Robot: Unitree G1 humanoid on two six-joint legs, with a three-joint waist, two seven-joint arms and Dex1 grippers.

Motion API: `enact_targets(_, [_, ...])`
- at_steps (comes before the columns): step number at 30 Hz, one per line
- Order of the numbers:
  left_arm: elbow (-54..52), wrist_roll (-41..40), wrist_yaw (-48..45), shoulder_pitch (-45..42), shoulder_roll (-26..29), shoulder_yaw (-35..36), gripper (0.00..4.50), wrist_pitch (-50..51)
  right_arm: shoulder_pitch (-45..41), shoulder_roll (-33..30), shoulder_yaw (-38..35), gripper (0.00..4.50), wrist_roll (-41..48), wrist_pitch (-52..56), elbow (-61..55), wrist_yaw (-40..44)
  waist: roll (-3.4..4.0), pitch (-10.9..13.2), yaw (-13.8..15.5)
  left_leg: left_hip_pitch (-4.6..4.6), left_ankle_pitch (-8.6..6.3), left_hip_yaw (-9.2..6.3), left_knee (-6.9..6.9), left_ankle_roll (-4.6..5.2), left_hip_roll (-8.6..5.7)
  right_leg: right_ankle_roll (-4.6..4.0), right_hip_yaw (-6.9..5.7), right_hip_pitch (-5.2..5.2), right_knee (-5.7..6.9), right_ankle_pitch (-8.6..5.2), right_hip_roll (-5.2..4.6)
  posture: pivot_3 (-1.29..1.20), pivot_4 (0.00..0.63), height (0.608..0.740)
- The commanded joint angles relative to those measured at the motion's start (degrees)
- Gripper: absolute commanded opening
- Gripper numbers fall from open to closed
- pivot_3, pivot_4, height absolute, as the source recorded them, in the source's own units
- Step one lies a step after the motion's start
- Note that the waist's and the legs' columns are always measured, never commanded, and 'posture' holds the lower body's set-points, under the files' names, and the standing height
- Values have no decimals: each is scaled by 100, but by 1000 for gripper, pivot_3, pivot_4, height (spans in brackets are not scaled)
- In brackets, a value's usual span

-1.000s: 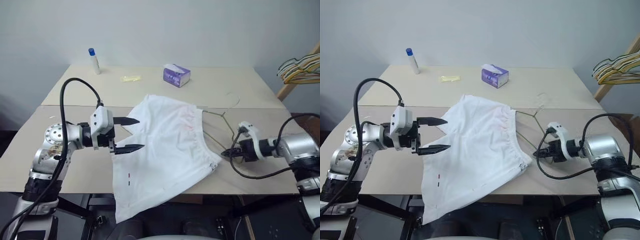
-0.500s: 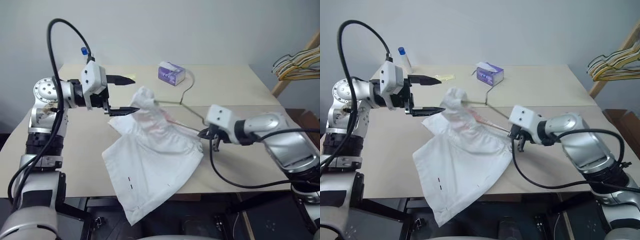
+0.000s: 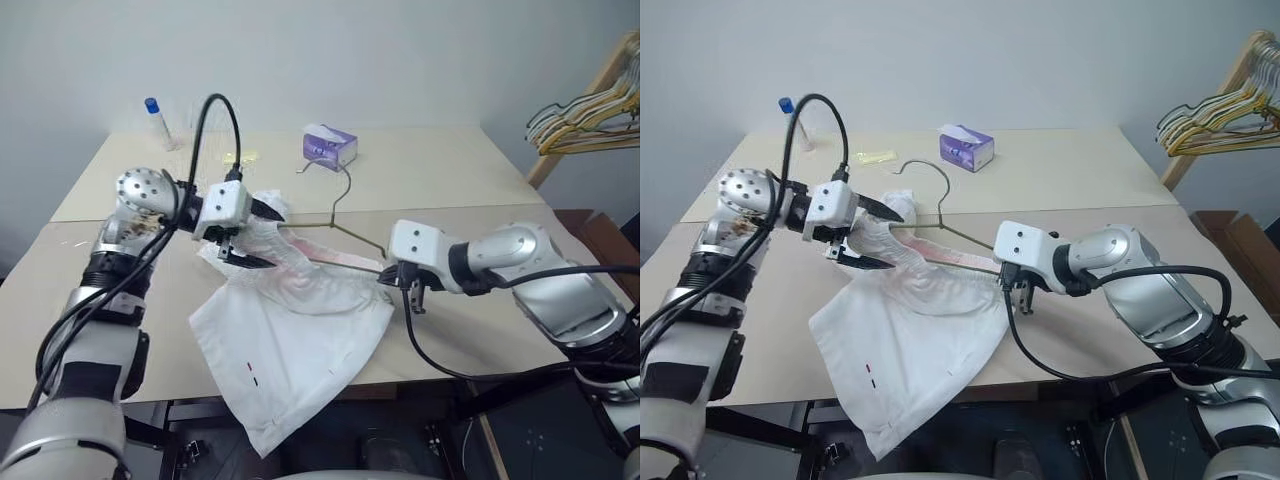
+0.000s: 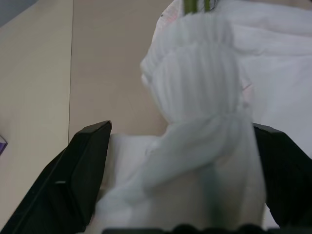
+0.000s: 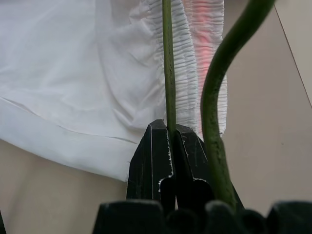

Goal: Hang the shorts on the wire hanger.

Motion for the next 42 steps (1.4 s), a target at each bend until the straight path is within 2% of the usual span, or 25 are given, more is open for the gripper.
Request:
enact_targets(1, [59,-64,-200,-105,-15,72,3283,-112,-187,-52,-129,0,-5,59,-163,52,0,0,-22,0,0,0,0,1,0,0,0,0,0,0,0,-93,0,740])
enact_targets(11, [84,-41,-112,-19,-78,147,26,-44,-306,34,-180,0,-4,-73,97,74,0,0,-116,-3,0,-1,2,0,1,1,0,-6,5,0,0,-87,0,740])
enact_targets(15, [-59,-143,-112,64,-78,210,9,215,-197,11,-286,0,-11,-254,80,33,0,0,-119,-3,0,-2,2,1,2,1,0,-6,6,0,0,-82,0,740])
enact_targets(16, [-132,-160,-100,101,-65,223,0,349,-145,-27,-338,585,-18,-269,60,2,0,0,-118,-3,0,-2,2,1,1,1,1,-6,6,0,-1,-81,0,740])
enact_targets(18, [-290,-224,-98,197,-32,271,0,545,-23,-121,-529,1097,10,-275,63,-51,0,0,-113,-3,0,-3,2,0,1,1,0,-6,8,0,0,-78,0,740])
enact_targets(20, [-514,-272,-39,341,32,334,0,800,160,-223,-927,1793,51,-213,112,-187,0,0,-102,-5,0,-4,3,0,1,1,0,-6,7,1,-1,-76,0,740])
enact_targets(23, [-906,-423,26,678,177,498,0,1256,693,-412,-1973,2815,254,27,131,-403,0,0,-93,-8,0,-3,3,1,1,5,1,-6,4,3,-3,-70,0,740])
enact_targets(26, [-1241,-580,159,924,257,643,0,1741,1359,-320,-3097,3798,674,435,-59,-569,-1,-1,-66,-6,-1,-4,1,1,1,6,1,-4,3,3,-3,-59,0,740])
enact_targets(28, [-1433,-668,211,1009,278,704,0,2023,1681,-214,-3543,4463,924,634,-208,-638,-2,-1,-46,-3,0,-6,1,1,2,6,0,-3,6,3,-1,-52,0,740])
enact_targets(32, [-1664,-790,442,1127,240,801,0,2499,2548,477,-3946,4463,1364,626,-359,-890,-12,-10,-5,23,0,-8,0,0,2,5,3,16,16,3,2,-49,0,740])
enact_targets(36, [-1707,-770,490,1142,242,779,0,2550,2554,1258,-3373,4463,1401,402,-164,-1301,-10,-11,-30,36,0,4,2,0,0,5,24,12,43,3,2,-47,0,740])
enact_targets(42, [-1783,-761,498,1117,273,777,0,2583,1829,2263,-2356,4463,1255,238,902,-1693,-11,-12,-69,40,1,2,0,-1,-2,5,23,10,50,3,3,-27,0,740])
